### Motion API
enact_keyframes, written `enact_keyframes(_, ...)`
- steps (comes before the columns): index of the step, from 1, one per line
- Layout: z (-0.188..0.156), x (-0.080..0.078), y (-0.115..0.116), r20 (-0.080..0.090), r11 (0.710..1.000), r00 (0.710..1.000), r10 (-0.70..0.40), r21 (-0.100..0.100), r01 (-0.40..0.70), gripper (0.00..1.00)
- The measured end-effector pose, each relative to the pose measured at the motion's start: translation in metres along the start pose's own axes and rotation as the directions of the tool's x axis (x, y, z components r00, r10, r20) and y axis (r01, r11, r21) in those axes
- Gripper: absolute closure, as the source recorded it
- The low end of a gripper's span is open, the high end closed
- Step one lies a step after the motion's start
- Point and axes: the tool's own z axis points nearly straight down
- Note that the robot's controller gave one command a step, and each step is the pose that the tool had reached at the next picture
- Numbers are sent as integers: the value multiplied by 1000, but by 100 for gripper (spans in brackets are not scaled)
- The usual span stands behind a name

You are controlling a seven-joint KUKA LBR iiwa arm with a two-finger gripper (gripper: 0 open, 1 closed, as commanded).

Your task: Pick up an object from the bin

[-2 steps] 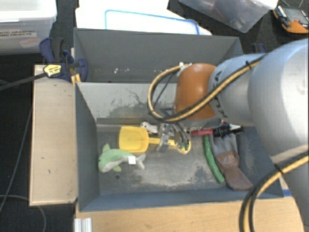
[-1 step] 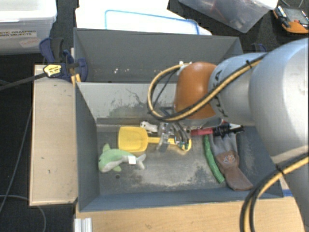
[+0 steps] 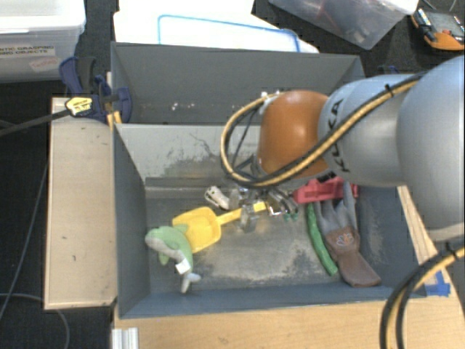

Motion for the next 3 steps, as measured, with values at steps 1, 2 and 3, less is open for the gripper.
enact_keyframes(1, 17, 1, -4, -3, 938, 938, 348, 1, -348, 100)
enact_keyframes(2, 20, 2, -3, -4, 920, 920, 392, 1, -392, 100)
enact_keyframes(3, 22, 37, 21, -2, 947, 947, 320, 0, -320, 100)
